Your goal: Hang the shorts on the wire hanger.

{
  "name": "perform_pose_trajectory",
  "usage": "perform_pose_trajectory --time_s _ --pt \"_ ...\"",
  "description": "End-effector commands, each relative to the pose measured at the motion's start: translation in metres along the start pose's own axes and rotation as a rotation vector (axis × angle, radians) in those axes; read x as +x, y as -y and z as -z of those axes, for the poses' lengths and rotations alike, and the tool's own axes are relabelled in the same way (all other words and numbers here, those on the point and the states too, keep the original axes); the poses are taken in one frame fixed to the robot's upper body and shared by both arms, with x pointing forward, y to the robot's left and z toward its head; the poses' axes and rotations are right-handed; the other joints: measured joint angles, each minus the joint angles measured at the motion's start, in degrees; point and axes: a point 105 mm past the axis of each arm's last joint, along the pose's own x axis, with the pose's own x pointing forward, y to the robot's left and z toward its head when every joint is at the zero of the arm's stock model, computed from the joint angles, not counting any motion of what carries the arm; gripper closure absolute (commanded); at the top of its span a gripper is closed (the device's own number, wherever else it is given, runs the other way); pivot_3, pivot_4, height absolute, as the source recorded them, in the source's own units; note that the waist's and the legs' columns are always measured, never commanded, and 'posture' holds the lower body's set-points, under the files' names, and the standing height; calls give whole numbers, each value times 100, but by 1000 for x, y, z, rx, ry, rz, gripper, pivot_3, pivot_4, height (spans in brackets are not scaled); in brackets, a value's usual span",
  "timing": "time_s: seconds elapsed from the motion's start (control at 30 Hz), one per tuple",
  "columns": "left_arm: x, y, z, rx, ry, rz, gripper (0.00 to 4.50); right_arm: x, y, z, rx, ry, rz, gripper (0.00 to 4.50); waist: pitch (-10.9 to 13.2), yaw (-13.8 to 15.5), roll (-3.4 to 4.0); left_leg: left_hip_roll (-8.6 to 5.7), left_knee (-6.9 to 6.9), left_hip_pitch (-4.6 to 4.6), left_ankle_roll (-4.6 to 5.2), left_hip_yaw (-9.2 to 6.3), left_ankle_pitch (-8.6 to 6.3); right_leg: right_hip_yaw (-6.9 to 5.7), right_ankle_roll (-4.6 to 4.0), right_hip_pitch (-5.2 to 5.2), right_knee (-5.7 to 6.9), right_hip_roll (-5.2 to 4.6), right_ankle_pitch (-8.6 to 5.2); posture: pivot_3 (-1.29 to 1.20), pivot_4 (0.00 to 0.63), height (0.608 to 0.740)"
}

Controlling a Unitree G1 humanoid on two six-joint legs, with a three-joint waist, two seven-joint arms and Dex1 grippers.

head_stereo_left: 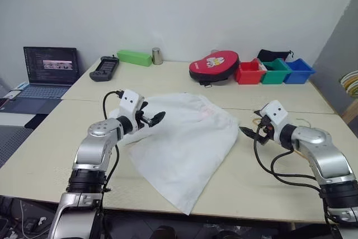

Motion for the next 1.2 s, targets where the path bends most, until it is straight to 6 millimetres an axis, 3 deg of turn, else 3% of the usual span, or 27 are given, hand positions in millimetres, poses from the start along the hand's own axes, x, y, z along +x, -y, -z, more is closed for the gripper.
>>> perform_pose_trajectory --time_s 0.03,0.2,0.4,0.53,0.87,1.0,1.1,1.2 --pt "-29 5 -35 128 8 236 0 -24 1 -25 -59 2 -156 77 12 -20 0 0 1 0 0 0 0 -6 -1 0 1 1 0 326 0 740" --pt "-43 9 -47 112 -40 359 0 -27 9 -31 -109 -28 -215 77 22 -21 15 4 0 6 7 -23 3 -78 -12 27 -12 3 -6 349 0 740" --pt "-55 27 -38 158 -125 497 0 -23 18 -30 -138 -56 -237 77 29 0 17 9 -2 -3 8 -33 4 -92 -12 33 -33 2 -5 351 0 740" --pt "-44 3 -32 164 -104 339 0 -17 32 -34 -125 -32 -169 77 38 64 31 7 -2 -6 7 -34 5 -92 -13 30 -33 -8 -5 335 0 740" --pt "-40 -4 -24 175 -79 263 0 -9 44 -37 -72 -11 -95 77 39 210 32 3 -2 -16 7 -36 5 -92 -14 21 -33 -19 -4 329 0 740" --pt "-30 -14 -38 177 -5 173 0 7 57 -46 89 23 4 77 39 212 32 3 -1 -11 6 -32 6 -92 -18 21 -25 -19 -1 315 0 740" --pt "-21 8 -47 169 89 200 0 36 49 -39 244 -23 4 77 38 198 31 5 0 -9 6 -31 6 -91 -18 20 -19 -17 -1 313 0 740" --pt "-16 28 -42 158 99 243 0 55 40 -29 295 -83 -22 77 37 239 31 4 -1 -17 3 -29 7 -88 -19 9 -18 -34 -1 321 0 740"
